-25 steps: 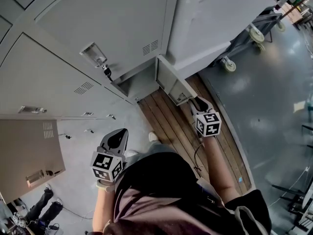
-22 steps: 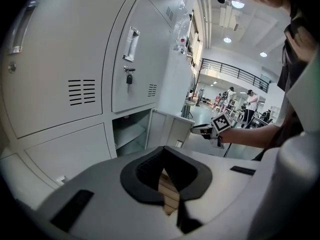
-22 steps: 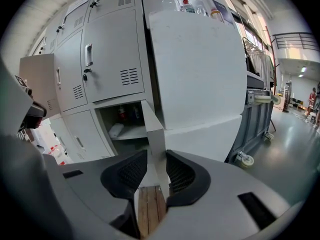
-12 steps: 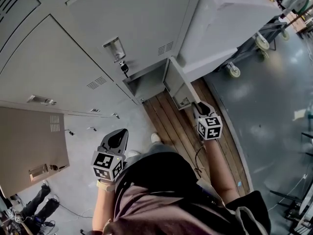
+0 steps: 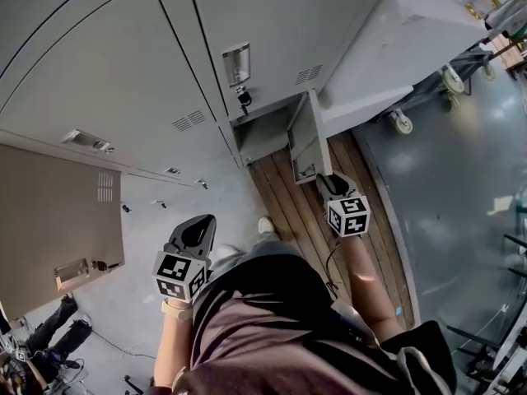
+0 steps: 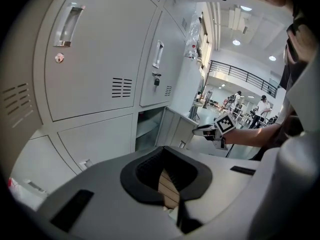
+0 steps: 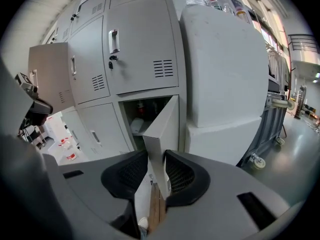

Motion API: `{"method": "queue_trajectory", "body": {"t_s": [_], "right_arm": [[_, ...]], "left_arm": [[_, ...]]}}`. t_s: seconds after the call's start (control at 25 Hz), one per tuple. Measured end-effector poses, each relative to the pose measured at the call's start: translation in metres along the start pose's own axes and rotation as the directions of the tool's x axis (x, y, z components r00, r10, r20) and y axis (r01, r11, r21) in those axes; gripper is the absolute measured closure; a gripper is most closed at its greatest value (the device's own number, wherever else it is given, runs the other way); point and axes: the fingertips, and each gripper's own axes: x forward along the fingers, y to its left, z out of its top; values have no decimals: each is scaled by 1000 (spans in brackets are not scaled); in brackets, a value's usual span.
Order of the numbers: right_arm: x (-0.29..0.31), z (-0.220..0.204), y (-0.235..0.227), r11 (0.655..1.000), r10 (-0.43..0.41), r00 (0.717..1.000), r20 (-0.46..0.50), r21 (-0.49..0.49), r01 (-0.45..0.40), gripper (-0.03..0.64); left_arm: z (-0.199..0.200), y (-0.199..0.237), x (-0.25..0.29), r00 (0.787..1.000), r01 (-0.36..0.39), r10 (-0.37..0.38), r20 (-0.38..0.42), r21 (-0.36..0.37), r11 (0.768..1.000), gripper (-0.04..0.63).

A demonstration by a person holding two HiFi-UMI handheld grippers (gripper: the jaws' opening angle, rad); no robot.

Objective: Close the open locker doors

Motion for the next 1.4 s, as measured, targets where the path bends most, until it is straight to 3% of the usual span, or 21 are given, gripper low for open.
{"method": "queue_trajectory", "body": {"t_s": [0.52,1.4], "right_arm": [[46,29,92,981,170,985,-14,-95,-170,479],[141,96,168,896,376,926,-13,-249,-367,469]], "left_arm": [[-34,34,-56,993,-114,115,10,-110,987,578],[-52,65,-97,931,-360,366,-16,-217,907,578]]}}
